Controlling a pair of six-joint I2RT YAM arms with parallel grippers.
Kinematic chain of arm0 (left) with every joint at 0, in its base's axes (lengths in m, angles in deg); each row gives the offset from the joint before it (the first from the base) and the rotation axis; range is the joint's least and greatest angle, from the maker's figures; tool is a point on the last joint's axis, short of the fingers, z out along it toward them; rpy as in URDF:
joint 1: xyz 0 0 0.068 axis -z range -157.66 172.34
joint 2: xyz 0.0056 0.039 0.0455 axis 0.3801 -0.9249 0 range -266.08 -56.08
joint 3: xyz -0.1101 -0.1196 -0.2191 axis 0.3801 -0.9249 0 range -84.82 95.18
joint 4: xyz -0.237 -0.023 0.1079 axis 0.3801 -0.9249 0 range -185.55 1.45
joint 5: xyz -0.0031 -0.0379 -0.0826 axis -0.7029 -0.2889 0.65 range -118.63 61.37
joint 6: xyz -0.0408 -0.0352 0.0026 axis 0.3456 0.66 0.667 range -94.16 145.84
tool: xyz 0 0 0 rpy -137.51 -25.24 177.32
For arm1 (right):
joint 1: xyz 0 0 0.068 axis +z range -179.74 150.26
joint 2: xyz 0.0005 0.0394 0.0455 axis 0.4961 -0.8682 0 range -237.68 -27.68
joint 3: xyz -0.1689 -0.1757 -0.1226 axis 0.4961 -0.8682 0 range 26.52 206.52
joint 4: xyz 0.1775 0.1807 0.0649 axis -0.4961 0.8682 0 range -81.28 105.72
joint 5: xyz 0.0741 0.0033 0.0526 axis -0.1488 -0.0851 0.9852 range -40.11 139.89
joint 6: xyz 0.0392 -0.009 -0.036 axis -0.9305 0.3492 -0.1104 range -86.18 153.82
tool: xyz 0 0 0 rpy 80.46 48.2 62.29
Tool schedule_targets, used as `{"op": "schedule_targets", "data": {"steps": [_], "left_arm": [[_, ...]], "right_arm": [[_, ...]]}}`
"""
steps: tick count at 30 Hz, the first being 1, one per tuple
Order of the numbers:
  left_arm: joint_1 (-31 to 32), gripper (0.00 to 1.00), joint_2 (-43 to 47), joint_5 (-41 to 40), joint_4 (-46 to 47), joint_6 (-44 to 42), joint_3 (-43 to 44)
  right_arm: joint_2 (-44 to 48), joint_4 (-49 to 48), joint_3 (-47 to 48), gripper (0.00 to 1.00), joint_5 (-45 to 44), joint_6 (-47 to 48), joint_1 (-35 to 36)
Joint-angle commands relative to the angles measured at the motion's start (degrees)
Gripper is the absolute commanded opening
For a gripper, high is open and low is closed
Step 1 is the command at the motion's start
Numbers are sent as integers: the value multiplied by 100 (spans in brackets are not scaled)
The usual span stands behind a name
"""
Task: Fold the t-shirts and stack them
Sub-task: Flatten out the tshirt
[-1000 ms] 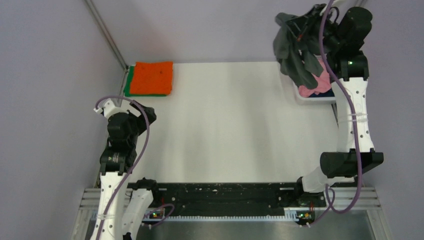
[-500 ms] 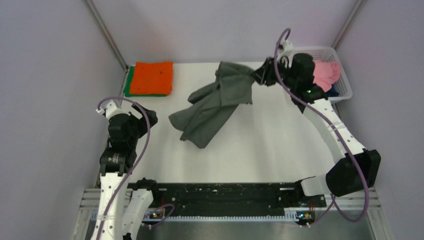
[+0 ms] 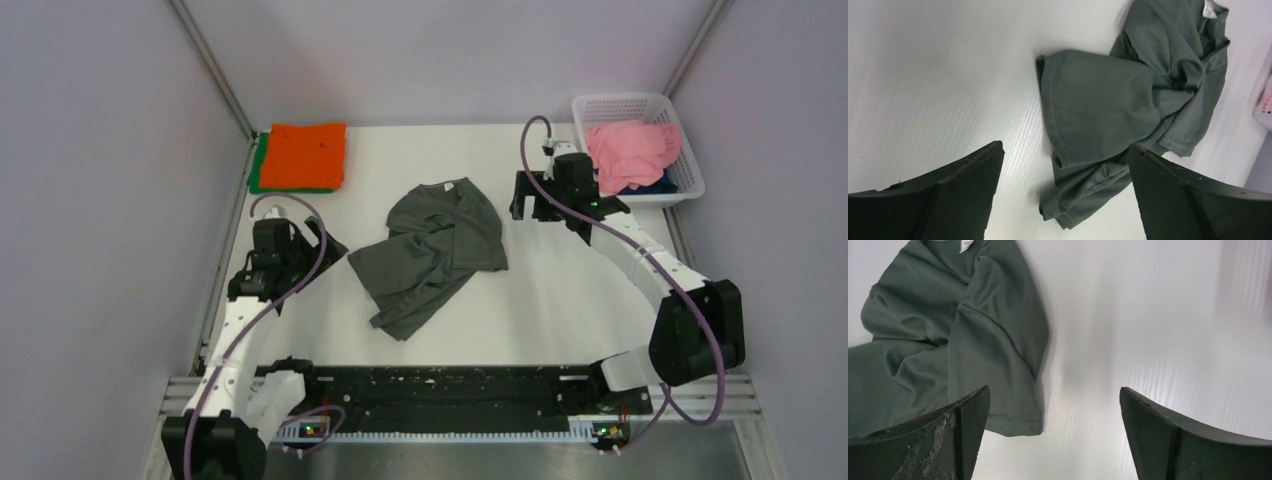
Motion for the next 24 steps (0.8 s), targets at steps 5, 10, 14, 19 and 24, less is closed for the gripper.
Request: {"op": "schedule_targets", "data": {"steps": [5, 10, 14, 19, 24], "left_arm": [[256, 89, -1717, 458, 720, -8, 567], [368, 80, -2864, 165, 663, 82, 968], [377, 75, -3482, -36, 780, 159, 1260], [457, 61, -4264, -196, 697, 155, 1648], [641, 51, -4795, -387, 612, 121, 1949]], "right_arm": [[-838, -423, 543, 90, -639, -137, 1468], [-1846, -407, 1381, 87, -697, 52, 1751], [-2633, -391, 2403, 87, -221, 190, 1752], [-3630, -534, 3460, 85, 354, 536, 1871], [-4704, -450, 4593, 85, 450, 1208, 2079]]}}
